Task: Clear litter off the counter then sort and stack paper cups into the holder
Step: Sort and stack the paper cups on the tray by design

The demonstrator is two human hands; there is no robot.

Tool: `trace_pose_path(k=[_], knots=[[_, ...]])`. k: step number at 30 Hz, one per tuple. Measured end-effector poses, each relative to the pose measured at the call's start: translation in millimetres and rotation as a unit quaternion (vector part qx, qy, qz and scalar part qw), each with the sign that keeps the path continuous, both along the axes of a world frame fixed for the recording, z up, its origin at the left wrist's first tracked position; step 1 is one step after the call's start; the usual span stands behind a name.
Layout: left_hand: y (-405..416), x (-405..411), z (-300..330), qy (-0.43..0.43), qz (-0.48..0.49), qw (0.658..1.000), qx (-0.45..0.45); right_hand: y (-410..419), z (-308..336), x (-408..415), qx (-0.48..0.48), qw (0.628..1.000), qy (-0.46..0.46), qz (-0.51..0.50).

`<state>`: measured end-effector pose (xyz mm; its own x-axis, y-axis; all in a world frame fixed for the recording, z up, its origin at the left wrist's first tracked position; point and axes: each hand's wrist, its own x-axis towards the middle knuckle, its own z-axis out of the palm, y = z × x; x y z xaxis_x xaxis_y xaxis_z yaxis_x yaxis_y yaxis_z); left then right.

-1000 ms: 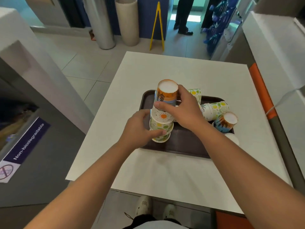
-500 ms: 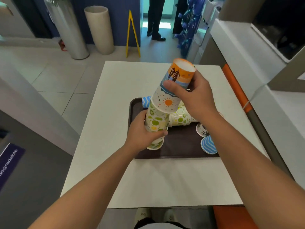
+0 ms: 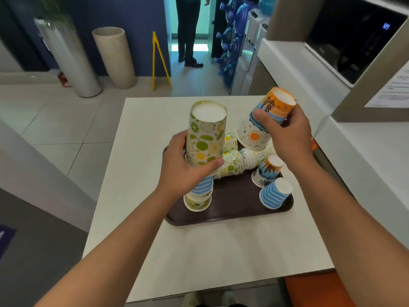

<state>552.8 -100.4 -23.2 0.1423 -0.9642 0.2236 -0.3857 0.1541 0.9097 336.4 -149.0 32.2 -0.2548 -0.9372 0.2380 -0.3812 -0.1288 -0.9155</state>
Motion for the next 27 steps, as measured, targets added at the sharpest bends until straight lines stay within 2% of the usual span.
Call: trace_pose_path(k=[8, 12, 20, 27], knots=[[-16.4, -45.9, 38.2, -0.007, -0.023, 0.998, -0.054, 0.0, -9.9, -45.0, 0.019, 1.0, -0.003, -0.01], [-23.8, -69.9, 35.1, -0.04, -0.03, 0.998, -0.045, -11.4, -37.2, -73.4, 0.067, 0.998, 0.01, -0.006], [-29.0, -79.3, 26.7, -0.064, 0.037, 0.997, -0.014, -32.3, -104.5, -102.3, 0.145, 0.986, 0.065, 0.041], [-24.8, -70.9, 29.0, -0.059, 0.091, 0.994, -0.011, -48.2, -130.4, -105.9, 0.175, 0.979, 0.077, 0.07]])
